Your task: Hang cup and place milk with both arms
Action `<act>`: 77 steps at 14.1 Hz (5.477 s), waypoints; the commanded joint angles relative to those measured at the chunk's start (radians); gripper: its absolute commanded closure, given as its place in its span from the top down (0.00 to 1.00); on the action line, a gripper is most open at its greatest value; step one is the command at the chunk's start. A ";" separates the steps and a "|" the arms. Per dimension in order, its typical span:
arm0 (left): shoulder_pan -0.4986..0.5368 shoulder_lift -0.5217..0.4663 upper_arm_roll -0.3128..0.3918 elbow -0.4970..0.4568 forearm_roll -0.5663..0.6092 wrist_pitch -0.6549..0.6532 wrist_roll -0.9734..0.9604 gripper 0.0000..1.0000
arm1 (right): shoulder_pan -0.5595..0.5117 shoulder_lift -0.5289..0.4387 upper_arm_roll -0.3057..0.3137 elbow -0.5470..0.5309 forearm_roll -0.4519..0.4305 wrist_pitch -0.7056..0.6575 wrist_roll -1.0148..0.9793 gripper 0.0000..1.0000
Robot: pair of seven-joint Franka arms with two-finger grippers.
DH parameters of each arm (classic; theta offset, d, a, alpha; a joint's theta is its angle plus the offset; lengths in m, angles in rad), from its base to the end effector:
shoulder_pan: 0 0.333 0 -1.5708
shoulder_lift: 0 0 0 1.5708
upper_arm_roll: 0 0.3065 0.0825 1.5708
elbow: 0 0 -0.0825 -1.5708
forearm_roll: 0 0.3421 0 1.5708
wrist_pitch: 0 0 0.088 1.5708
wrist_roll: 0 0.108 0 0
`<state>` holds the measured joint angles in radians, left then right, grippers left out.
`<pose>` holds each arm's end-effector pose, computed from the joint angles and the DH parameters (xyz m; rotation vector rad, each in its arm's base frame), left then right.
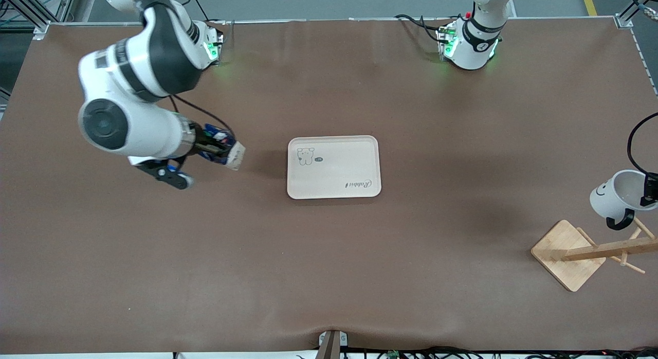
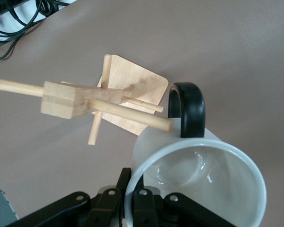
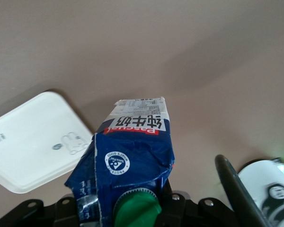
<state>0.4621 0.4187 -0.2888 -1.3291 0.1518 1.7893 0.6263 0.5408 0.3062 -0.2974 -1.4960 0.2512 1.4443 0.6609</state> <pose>0.6223 0.1580 0.5044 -3.0079 0.6957 -0.0622 0.5373 0.1847 0.4779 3.0100 -0.6597 -0.5919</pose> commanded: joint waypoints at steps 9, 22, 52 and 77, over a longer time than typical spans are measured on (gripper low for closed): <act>0.047 0.032 -0.003 0.044 -0.006 -0.011 0.055 0.00 | -0.364 -0.121 -0.040 -0.280 -0.118 0.261 -0.806 0.00; 0.041 0.019 -0.007 0.042 -0.066 -0.066 -0.058 1.00 | -0.372 -0.280 -0.034 -0.748 -0.138 0.611 -0.822 0.00; -0.299 -0.187 0.164 -0.020 -0.014 -0.217 -0.410 1.00 | -0.329 -0.225 -0.032 -0.425 -0.171 0.366 -0.751 1.00; -0.438 -0.526 0.198 -0.343 -0.173 -0.278 -0.758 1.00 | -0.387 -0.185 -0.040 0.243 -0.182 -0.128 -0.725 1.00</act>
<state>0.0218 -0.0792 -0.0880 -1.6610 -0.0099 1.5245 -0.1389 0.1711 0.1359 -0.3435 -1.2430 0.0785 1.3158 -0.0735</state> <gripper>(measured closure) 0.000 0.000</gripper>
